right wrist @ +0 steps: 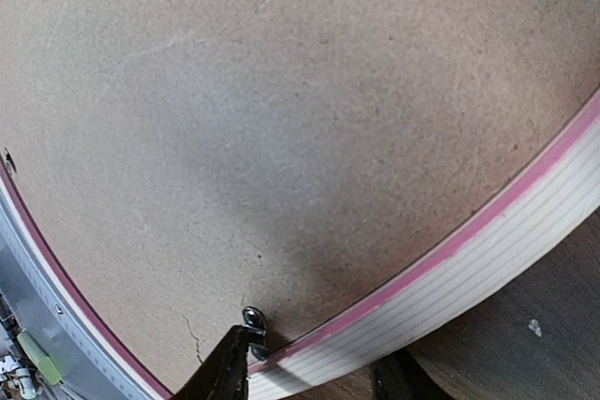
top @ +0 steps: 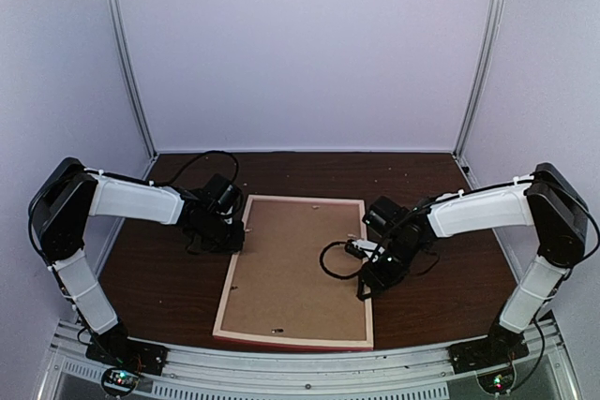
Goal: Put the photo into the frame
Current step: Press the fastener onto the backboard.
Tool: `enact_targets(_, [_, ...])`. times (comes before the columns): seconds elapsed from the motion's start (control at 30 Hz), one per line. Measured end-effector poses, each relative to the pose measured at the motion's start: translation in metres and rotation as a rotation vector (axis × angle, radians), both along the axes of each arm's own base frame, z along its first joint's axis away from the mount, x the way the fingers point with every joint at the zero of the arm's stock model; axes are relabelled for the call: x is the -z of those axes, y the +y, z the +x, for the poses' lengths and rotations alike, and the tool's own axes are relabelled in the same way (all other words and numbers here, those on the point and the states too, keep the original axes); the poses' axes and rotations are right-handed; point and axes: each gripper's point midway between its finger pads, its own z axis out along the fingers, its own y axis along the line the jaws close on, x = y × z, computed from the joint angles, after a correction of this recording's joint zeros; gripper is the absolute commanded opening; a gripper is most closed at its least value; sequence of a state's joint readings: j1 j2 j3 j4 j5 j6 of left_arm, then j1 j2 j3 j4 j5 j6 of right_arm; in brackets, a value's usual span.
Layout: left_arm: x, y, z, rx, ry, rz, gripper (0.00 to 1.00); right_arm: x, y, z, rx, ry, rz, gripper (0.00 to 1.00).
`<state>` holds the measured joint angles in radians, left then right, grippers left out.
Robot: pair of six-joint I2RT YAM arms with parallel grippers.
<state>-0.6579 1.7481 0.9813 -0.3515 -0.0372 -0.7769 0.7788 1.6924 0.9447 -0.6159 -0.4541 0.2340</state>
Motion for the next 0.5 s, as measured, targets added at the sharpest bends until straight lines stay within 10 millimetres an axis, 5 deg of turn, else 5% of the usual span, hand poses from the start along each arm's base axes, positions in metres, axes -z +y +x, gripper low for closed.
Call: enact_targets(0.5, [0.0, 0.0, 0.0, 0.0, 0.0, 0.0, 0.0, -0.0012, 0.0017, -0.0013, -0.003, 0.002, 0.018, 0.5])
